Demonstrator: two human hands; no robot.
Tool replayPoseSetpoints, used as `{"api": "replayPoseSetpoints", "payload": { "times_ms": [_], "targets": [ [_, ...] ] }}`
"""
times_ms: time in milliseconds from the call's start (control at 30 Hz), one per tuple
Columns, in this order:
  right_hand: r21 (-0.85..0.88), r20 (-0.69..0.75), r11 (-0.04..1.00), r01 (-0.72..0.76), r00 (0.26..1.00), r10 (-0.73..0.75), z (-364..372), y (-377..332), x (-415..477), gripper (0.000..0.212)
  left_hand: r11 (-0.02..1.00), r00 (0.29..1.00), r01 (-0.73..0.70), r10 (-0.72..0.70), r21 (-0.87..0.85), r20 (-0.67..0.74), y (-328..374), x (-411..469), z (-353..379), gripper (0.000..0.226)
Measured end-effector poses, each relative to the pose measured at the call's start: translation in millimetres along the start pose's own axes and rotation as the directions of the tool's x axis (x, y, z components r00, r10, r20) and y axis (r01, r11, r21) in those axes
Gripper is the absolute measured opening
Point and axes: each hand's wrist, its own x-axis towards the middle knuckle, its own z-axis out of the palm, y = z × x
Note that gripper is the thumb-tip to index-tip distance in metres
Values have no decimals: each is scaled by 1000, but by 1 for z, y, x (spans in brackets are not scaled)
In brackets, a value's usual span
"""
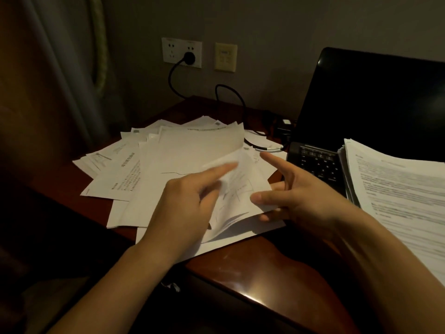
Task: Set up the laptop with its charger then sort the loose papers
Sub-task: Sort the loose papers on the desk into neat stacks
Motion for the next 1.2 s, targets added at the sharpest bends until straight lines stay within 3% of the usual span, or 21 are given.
{"api": "replayPoseSetpoints", "payload": {
  "times_ms": [133,267,433,567,767,867,1033,1100,1200],
  "targets": [
    [-84,-25,995,59,998,-61,7,1,-1,100,996,990,80,-73,-47,121,-7,5,-9,30],
    [-212,-55,971,111,991,-125,16,2,-3,94,998,968,4,-21,66,250,-4,6,-15,52],
    [-225,-70,972,63,994,-81,4,6,2,91,999,987,25,-18,-43,161,-11,2,-15,49],
    [-288,-52,957,29,998,-46,-7,4,2,90,999,993,-25,29,-40,110,-10,-1,-17,64],
    [-283,-120,956,71,987,-109,9,3,0,88,999,978,-28,18,43,209,-12,-2,-14,34],
    [-285,-150,954,87,979,-134,15,5,0,86,986,975,-70,36,151,220,-14,-3,-11,57],
    [-334,-106,943,-1,994,-37,-5,8,5,85,999,987,-4,12,-51,161,-15,-2,-15,51],
    [-322,-88,947,-17,996,-12,-9,6,5,84,998,993,-16,23,-61,112,-14,-2,-17,64],
    [-278,-128,961,15,990,-52,-4,5,4,84,997,986,-59,67,-59,151,-14,-1,-17,55]
  ]
}}
